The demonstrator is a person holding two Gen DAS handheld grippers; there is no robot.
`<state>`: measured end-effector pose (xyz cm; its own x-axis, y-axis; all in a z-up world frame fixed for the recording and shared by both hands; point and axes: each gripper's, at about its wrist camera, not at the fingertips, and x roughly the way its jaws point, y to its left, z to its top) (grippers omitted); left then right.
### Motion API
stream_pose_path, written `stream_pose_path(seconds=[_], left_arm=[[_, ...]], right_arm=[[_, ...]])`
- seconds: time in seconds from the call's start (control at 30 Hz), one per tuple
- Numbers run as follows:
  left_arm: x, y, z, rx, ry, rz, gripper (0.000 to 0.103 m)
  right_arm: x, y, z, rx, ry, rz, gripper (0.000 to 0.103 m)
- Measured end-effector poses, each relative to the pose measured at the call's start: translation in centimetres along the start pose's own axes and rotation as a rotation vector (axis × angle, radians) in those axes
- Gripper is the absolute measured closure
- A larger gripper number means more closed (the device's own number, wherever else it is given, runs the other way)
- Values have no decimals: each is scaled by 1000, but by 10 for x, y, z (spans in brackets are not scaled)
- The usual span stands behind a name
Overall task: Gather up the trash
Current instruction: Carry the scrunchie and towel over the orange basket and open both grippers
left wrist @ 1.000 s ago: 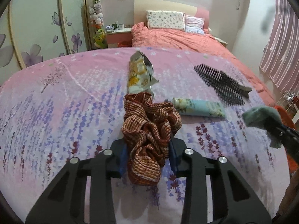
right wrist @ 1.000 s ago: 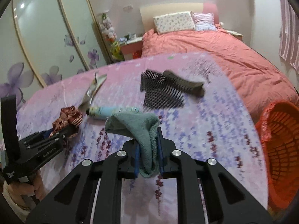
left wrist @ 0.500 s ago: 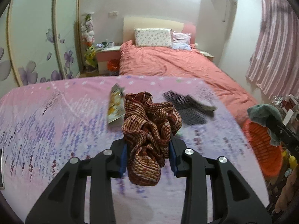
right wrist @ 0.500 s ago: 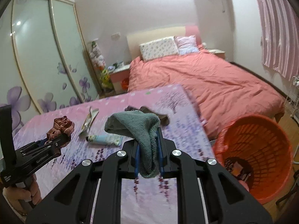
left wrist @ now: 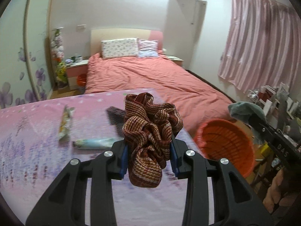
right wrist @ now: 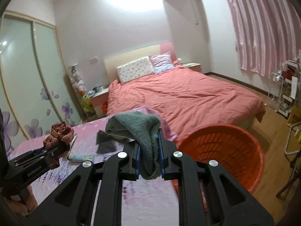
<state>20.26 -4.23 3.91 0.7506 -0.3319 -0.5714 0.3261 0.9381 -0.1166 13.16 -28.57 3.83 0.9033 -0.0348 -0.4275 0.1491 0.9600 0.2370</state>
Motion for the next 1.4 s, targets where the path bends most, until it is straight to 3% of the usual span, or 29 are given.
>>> stream_pose_path(seconds=[0.4,0.73,0.9,1.03,1.4], left_arm=[[40,-98,-3,89,29,-185,67],[94,-166,-16,170,100,-258,66],[119,-177,-22,176,137,-249,52],[133,-172,-30,182,164,-226,42],[136,-134,-33,145,170,-146,31]], right_arm=[[6,-69,3,104,-34,-122,88],[23,-114,-5,178,-6,-179,87],[37,-130,-8,202,38,-180,82],[46,-137,-17,213,85,-179,60],[46,-127,-22,177,125,-197,48]])
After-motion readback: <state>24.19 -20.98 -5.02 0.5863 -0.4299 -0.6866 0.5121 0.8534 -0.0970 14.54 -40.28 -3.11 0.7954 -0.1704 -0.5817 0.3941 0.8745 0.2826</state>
